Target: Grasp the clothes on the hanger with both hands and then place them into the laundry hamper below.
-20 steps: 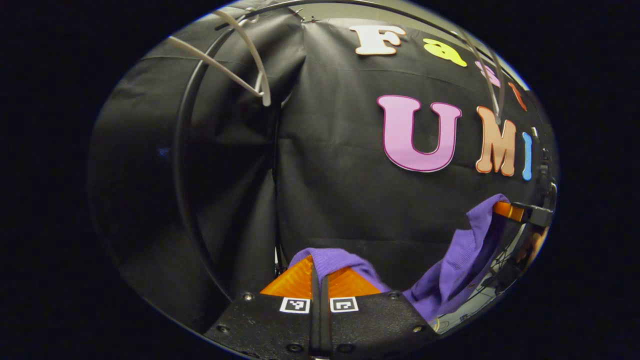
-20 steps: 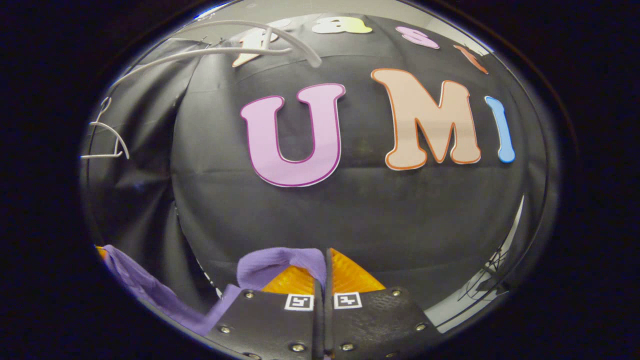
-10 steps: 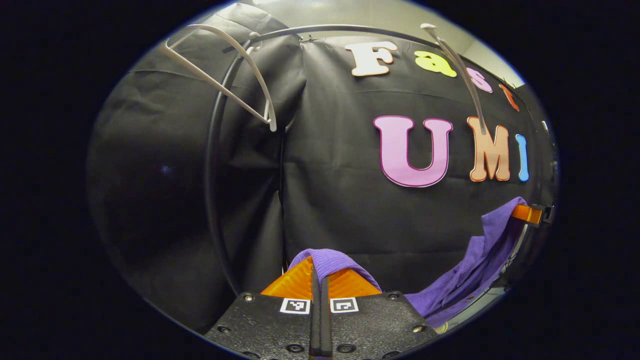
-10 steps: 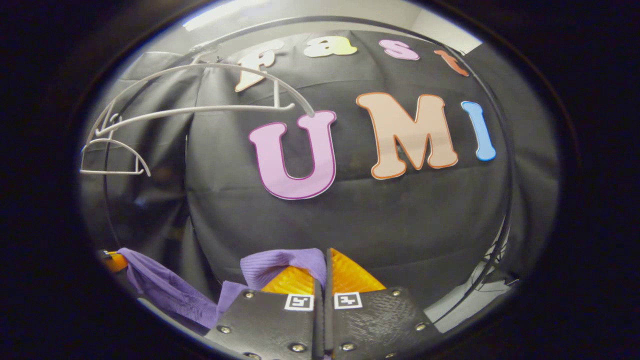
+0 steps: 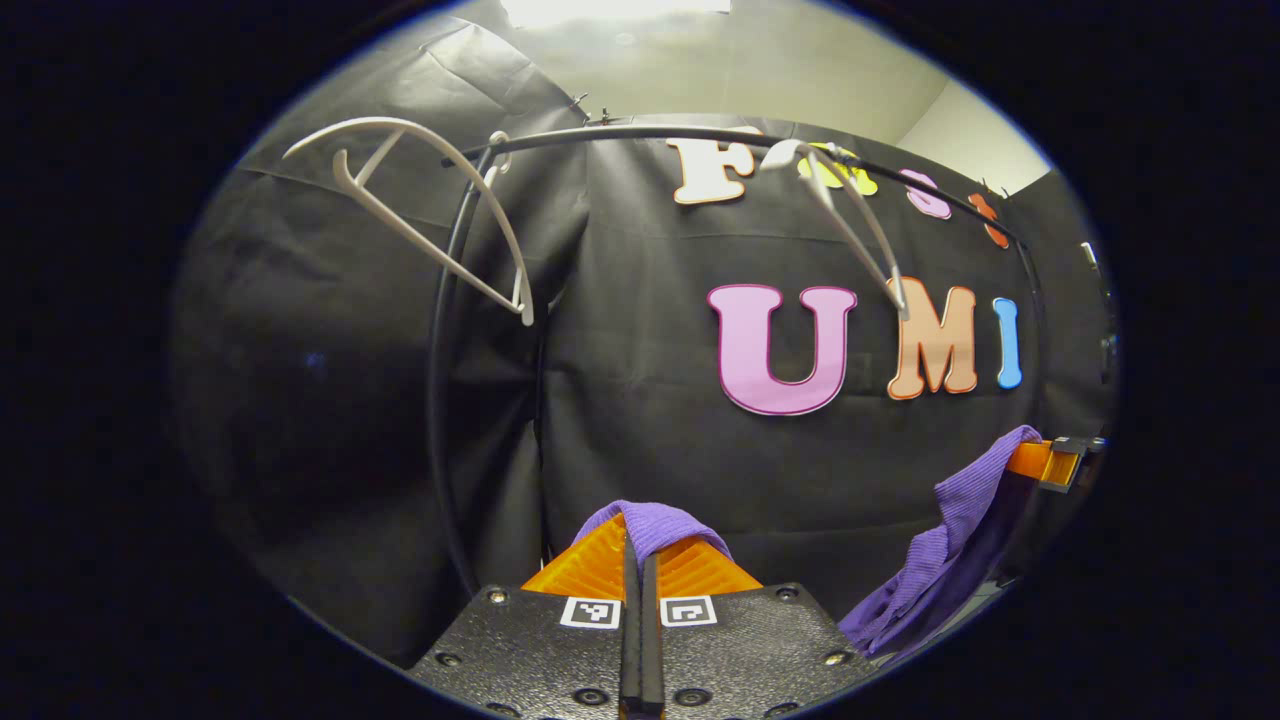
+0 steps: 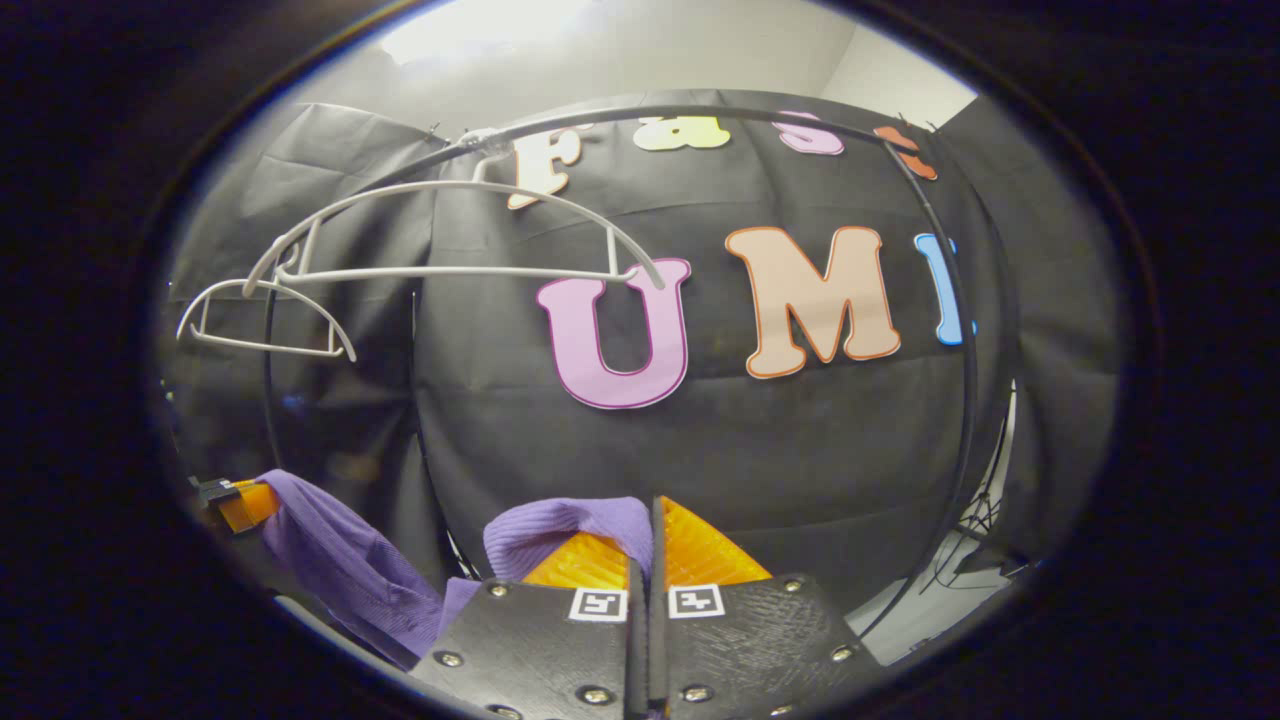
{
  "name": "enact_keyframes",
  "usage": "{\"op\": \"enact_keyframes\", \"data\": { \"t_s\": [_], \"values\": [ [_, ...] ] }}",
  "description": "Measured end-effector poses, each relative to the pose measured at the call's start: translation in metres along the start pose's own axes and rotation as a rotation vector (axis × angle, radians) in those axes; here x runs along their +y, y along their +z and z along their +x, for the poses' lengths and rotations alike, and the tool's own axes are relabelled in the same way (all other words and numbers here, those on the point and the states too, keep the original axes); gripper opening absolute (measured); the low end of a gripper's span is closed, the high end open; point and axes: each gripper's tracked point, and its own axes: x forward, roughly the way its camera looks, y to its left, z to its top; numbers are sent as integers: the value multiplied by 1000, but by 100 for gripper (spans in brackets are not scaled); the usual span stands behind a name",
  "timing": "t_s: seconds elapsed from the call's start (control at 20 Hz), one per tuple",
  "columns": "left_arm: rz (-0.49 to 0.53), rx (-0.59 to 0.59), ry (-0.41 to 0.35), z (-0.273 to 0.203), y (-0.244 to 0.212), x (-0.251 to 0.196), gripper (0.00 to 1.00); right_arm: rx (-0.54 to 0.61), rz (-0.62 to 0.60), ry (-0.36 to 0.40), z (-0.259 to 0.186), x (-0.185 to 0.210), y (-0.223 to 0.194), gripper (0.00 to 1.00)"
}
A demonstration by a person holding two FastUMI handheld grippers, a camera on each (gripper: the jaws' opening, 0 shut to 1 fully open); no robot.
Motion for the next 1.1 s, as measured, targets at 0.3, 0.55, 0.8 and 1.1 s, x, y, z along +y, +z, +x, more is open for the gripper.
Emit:
{"op": "enact_keyframes", "data": {
  "t_s": [0.3,0.55,0.8,1.1],
  "values": [
    [11,-35,-48,-23,19,-31,0,-20,19,13,-24,-3,19,1],
    [32,-40,-95,-29,22,-68,1,-32,7,8,-40,-7,24,1],
    [39,-44,-147,-27,21,-109,1,-36,-14,39,-51,-3,27,1],
    [21,-59,-203,-23,28,-146,1,-82,-2,55,-55,-7,44,1]
  ]
}}
